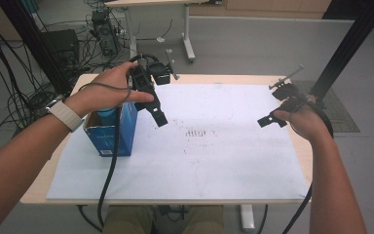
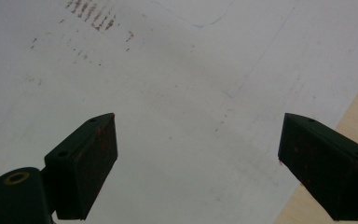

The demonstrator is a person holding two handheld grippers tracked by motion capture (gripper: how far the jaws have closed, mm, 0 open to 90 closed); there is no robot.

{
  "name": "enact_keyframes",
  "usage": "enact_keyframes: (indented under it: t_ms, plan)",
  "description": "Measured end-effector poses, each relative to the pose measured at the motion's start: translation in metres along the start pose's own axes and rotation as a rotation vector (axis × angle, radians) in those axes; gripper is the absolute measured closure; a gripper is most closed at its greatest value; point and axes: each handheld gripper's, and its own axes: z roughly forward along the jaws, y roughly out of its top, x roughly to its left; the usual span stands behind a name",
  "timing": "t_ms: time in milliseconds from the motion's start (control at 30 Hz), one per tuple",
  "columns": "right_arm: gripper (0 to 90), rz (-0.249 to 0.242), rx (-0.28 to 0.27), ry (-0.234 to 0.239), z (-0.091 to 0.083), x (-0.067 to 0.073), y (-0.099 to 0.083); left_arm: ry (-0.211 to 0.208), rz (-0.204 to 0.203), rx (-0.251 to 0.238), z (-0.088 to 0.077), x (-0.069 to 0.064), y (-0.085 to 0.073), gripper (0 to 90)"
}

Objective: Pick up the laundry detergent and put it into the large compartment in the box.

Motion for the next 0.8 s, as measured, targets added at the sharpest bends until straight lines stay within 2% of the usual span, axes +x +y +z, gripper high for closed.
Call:
enact_keyframes:
  t_ms: [200, 500, 800]
  plan:
    - [11.7, 0.001, 0.000, 0.001, 0.001, 0.001, 0.000, -0.002, 0.061, -0.003, 0.010, -0.009, 0.003, 6.2]
    - [11.7, 0.004, 0.000, 0.003, 0.003, 0.001, -0.003, 0.007, 0.121, 0.010, 0.025, -0.022, 0.008, 6.4]
    - [11.7, 0.007, 0.000, 0.000, 0.002, 0.001, -0.005, 0.006, 0.146, 0.018, 0.035, -0.028, 0.011, 6.5]
